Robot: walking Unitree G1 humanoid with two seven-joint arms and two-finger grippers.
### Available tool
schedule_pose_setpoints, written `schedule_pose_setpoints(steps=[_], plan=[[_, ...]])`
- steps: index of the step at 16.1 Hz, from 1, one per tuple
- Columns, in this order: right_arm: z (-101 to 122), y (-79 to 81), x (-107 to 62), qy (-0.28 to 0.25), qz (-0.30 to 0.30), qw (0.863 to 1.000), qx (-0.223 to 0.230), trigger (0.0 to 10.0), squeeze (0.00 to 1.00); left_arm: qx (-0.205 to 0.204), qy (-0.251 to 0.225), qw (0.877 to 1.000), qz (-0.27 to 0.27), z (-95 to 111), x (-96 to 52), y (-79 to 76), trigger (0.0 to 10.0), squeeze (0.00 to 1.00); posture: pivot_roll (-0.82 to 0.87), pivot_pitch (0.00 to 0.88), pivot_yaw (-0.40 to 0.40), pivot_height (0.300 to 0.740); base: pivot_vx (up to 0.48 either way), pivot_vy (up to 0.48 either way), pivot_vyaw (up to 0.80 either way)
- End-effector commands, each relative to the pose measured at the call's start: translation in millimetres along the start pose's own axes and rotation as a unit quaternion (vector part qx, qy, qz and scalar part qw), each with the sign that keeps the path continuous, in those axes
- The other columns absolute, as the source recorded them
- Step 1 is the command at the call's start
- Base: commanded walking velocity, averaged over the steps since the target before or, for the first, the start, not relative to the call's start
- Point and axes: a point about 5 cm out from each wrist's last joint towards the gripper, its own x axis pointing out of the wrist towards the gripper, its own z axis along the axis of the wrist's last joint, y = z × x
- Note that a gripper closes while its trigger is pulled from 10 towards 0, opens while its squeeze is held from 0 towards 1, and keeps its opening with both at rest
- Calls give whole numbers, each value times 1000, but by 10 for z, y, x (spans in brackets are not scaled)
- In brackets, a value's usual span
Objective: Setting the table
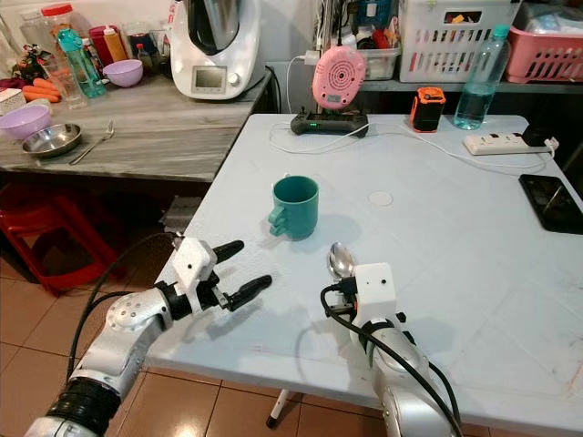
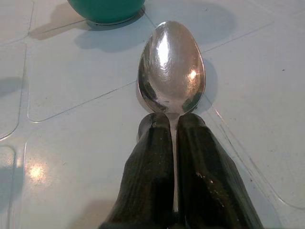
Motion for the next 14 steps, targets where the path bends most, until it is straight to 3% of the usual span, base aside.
schedule_pose_setpoints(steps=[1, 3, 4, 6, 9, 11, 14], plan=[[-398, 130, -33, 91, 34, 995, 32, 0, 0, 11, -2, 999, 36, 38, -32, 135, 10000, 0, -146, 0, 98, 740, 0, 0, 0], [-393, 96, -46, 83, 22, 996, 40, 0, 0, 16, 0, 998, 68, 34, -39, 192, 10000, 0, -144, 0, 96, 740, 0, 0, 0], [-338, 39, -60, 59, -2, 997, 52, 0, 0, 16, 0, 994, 113, 29, -58, 256, 10000, 0, -142, 0, 94, 740, 0, 0, 0], [-139, -123, -141, -10, -57, 995, 86, 0, 0, -6, -5, 980, 200, -3, -140, 364, 10000, 0, -140, 0, 93, 740, 0, 0, 0], [86, -259, -289, -85, -97, 987, 92, 0, 0, -36, -24, 959, 280, -23, -223, 444, 10000, 0, -141, 0, 91, 740, 0, 0, 0], [196, -233, -341, -121, -85, 984, 99, 10000, 0, -66, -25, 950, 304, -83, -250, 440, 10000, 0, -144, 0, 93, 740, 0, 0, 0], [268, -226, -336, -143, -104, 979, 99, 10000, 0, -78, -24, 952, 294, -144, -201, 301, 10000, 0, -149, 0, 94, 740, 0, 0, 0]])
